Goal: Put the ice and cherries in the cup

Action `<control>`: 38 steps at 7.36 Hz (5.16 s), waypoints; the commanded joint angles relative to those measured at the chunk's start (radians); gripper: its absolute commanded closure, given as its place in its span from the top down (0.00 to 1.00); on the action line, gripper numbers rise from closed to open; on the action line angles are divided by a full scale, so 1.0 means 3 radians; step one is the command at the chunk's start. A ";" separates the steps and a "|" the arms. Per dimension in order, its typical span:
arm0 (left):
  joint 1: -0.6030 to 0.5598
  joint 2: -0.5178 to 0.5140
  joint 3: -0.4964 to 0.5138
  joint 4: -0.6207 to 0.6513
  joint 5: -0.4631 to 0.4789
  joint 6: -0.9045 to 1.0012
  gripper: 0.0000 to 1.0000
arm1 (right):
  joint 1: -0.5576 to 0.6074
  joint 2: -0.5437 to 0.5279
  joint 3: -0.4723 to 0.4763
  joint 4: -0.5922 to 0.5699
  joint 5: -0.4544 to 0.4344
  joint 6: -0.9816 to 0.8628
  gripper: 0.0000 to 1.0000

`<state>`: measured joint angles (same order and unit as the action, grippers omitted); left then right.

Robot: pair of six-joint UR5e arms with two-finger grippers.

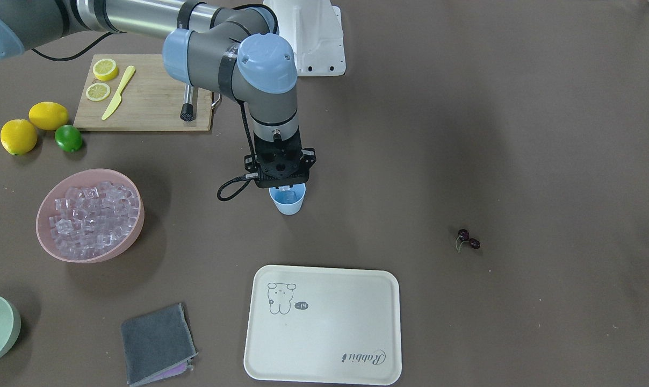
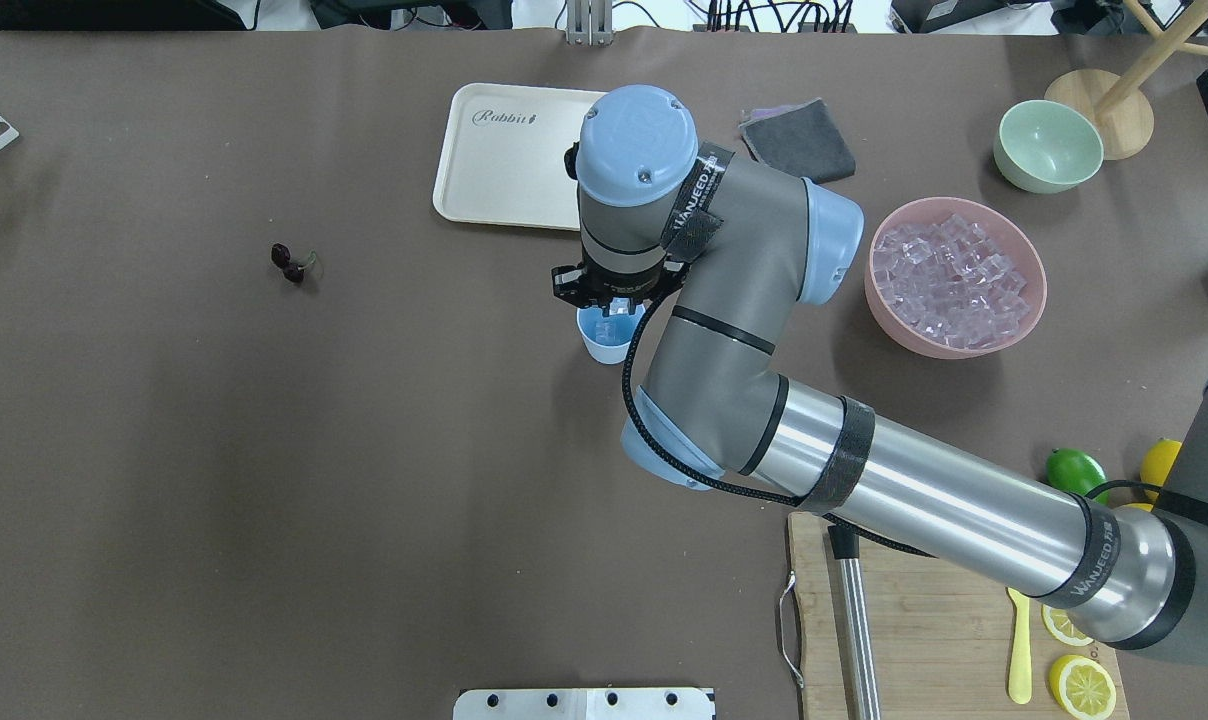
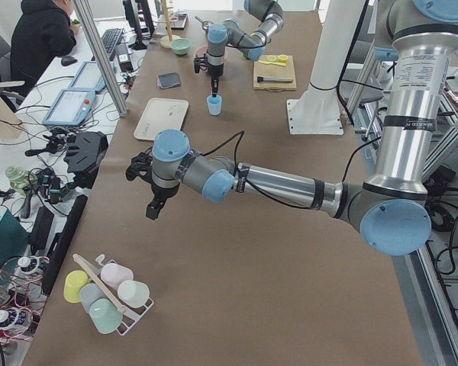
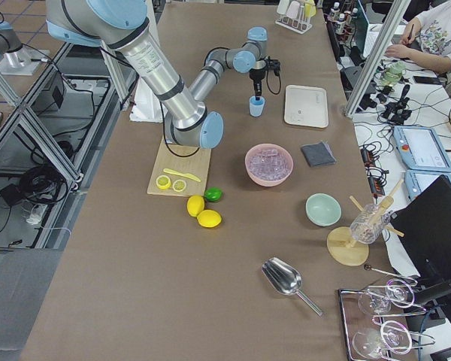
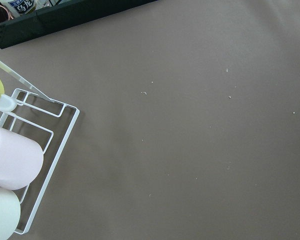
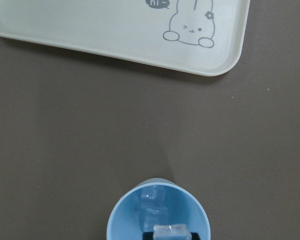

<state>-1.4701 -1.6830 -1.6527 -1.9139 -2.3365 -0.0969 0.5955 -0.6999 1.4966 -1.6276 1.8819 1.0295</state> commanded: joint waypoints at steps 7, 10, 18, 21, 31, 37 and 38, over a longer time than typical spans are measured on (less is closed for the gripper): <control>0.1043 -0.0927 0.0164 0.0131 0.0188 -0.0757 0.98 | 0.1037 -0.0660 0.1021 -0.0505 0.0698 -0.0828 0.99; 0.1729 -0.1242 0.0843 -0.0346 0.1084 -0.1057 0.98 | 0.1690 -0.1597 0.1010 -0.0455 0.0932 -0.2460 0.99; 0.1980 -0.1186 0.1183 -0.0917 0.1090 -0.1528 0.85 | 0.2254 -0.2279 0.0089 0.0977 0.1213 -0.3386 0.99; 0.2062 -0.1191 0.1163 -0.0922 0.1090 -0.1707 0.46 | 0.2330 -0.2315 0.0104 0.0977 0.1315 -0.3396 0.99; 0.2383 -0.2304 0.0518 -0.0032 0.0972 -0.2921 0.00 | 0.2341 -0.2402 0.0109 0.0982 0.1325 -0.3391 0.99; 0.3048 -0.2382 0.0590 -0.0339 0.1768 -0.3343 0.00 | 0.2341 -0.2417 0.0099 0.0987 0.1525 -0.3386 0.99; 0.3054 -0.2413 0.0590 -0.0339 0.1780 -0.3333 0.00 | 0.2341 -0.2468 0.0104 0.0992 0.1525 -0.3416 0.99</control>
<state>-0.5694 -2.3986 -1.4764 -2.0144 -1.8283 -1.0978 1.2977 -1.4280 1.5280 -1.3311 2.3348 0.0124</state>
